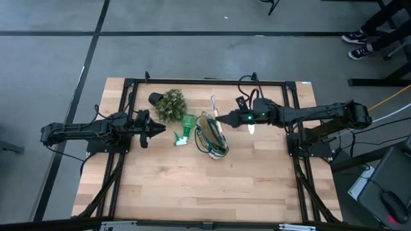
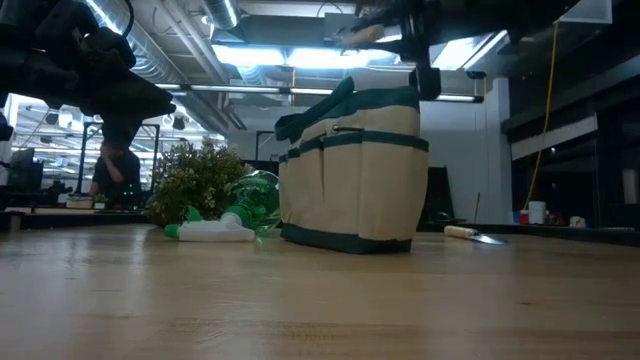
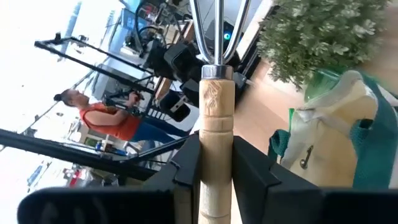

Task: Pick & Place Garden tools in Gardening bag
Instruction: Put the light brown hand rake into the light brown gardening bag

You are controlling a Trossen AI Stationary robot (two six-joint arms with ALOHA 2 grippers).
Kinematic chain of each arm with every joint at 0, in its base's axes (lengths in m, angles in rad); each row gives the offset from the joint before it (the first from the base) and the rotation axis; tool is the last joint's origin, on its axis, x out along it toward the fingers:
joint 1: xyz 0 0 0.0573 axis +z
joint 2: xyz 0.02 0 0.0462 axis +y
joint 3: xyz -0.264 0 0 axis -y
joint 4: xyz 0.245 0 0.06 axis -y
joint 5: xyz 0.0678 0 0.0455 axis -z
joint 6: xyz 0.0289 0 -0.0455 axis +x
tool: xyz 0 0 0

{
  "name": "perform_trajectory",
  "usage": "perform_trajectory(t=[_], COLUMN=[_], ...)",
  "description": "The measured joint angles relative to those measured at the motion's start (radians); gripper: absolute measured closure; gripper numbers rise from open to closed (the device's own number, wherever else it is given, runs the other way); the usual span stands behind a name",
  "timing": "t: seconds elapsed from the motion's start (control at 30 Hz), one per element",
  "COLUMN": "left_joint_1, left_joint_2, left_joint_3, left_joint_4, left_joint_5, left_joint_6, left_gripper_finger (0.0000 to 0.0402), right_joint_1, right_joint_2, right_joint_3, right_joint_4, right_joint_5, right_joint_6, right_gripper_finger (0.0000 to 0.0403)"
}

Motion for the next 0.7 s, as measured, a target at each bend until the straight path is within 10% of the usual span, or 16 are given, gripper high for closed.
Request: perform_trajectory(t=[0.7], left_joint_1=[0.0], left_joint_2=[0.0], left_joint_3=[0.0], left_joint_4=[0.0], left_joint_5=[0.0], left_joint_6=[0.0], left_gripper_finger=[0.0329], right_joint_1=[0.18], right_joint_2=[0.006], right_joint_3=[0.0], right_joint_4=[0.023], right_joint_5=[0.211], right_joint_6=[-0.35], right_gripper_finger=[0.0338])
